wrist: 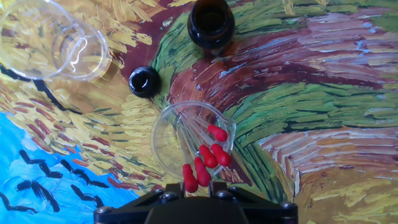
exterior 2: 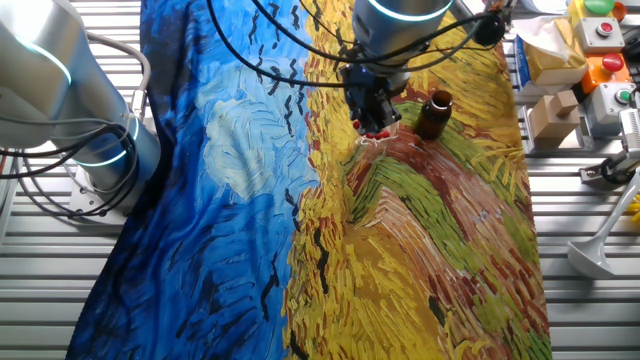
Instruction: Transfer liquid using a dropper
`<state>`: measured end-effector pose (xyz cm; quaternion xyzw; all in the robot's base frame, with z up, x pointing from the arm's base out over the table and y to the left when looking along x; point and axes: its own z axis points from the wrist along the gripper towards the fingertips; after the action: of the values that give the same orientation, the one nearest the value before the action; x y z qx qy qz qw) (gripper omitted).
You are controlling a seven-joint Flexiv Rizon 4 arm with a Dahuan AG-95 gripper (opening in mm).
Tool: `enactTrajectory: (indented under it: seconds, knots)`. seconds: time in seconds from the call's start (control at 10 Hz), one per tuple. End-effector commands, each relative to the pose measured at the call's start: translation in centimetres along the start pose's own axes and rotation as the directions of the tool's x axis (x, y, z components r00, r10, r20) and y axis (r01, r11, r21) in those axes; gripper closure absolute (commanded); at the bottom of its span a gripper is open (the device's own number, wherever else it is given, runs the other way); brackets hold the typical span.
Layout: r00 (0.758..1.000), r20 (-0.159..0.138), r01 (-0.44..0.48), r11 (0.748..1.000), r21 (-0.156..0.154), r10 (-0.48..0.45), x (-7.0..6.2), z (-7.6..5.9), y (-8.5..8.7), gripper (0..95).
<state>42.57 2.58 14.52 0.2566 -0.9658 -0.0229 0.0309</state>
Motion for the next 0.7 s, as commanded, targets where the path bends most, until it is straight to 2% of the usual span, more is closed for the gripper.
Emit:
enactTrajectory:
  seconds: [0.1, 0.3, 0.7]
  knots:
    - [0.999, -0.006, 0.043, 0.999, 0.001, -0.043, 0.06, -0.02, 0.10, 76.0]
    - [0.998, -0.026, 0.064, 0.998, -0.021, -0.064, 0.06, -0.02, 0.10, 76.0]
    - [0.996, -0.020, 0.084, 0.996, -0.025, -0.085, 0.06, -0.02, 0.10, 76.0]
